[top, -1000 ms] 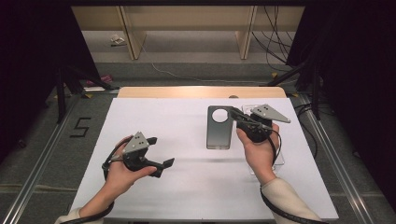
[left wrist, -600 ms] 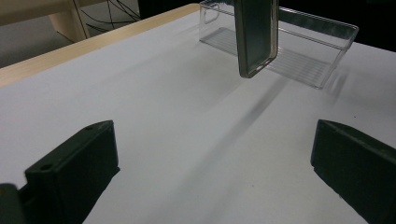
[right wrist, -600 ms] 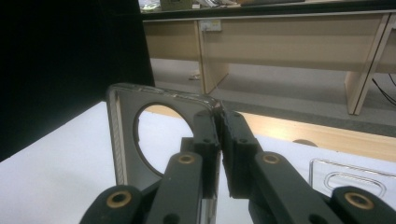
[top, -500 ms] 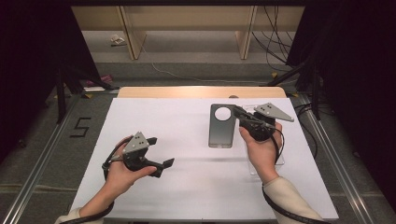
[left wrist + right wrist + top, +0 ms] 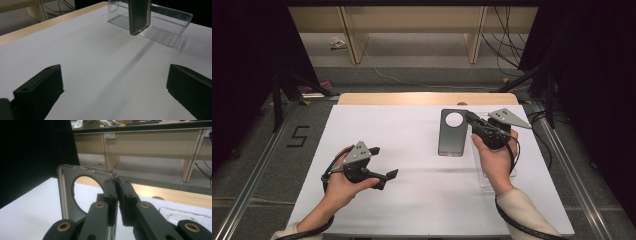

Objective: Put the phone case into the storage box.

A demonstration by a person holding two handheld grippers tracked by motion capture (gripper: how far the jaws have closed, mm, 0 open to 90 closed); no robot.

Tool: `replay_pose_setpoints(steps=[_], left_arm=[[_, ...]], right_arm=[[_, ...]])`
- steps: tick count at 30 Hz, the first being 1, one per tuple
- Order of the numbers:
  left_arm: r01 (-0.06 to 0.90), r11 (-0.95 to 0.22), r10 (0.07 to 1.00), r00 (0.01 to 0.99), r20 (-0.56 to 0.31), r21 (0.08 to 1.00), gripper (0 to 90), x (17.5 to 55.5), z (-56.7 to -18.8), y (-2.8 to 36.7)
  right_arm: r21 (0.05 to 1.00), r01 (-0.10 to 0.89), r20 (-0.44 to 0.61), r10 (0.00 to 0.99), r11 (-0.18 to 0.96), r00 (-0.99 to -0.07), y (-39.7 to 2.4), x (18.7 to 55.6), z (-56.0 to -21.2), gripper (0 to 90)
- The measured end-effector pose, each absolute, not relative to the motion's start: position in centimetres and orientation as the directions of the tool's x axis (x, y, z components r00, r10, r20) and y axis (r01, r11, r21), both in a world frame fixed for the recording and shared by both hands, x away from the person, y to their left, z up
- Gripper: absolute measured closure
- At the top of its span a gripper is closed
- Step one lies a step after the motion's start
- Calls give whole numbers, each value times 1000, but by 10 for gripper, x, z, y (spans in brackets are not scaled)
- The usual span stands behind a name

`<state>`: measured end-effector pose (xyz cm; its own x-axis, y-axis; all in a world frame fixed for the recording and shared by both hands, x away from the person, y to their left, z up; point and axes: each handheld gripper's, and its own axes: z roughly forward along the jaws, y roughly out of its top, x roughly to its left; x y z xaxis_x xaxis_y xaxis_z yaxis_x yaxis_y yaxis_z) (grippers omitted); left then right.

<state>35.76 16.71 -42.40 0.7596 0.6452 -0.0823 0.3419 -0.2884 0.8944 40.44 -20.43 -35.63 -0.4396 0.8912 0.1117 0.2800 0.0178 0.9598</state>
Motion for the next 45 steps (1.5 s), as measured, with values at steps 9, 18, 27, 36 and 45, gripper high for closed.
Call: replay_pose_setpoints(steps=[9,18,27,36,45], left_arm=[[342,-290,645,760,-81,894,2,358,-424,167],[345,-289,648,757,-83,893,2,358,-425,167],[348,-287,648,757,-86,893,2,358,-425,168],[347,-286,650,756,-85,893,2,358,-425,168],[347,-286,650,755,-85,893,2,359,-425,168]], right_arm=[[961,275,112,893,14,-436,-208,406,-355,854],[963,270,115,896,6,-429,-212,406,-352,854],[964,267,115,899,3,-424,-216,407,-351,854],[964,265,116,900,-1,-420,-219,408,-350,854],[965,263,118,902,-6,-415,-222,409,-348,854]])
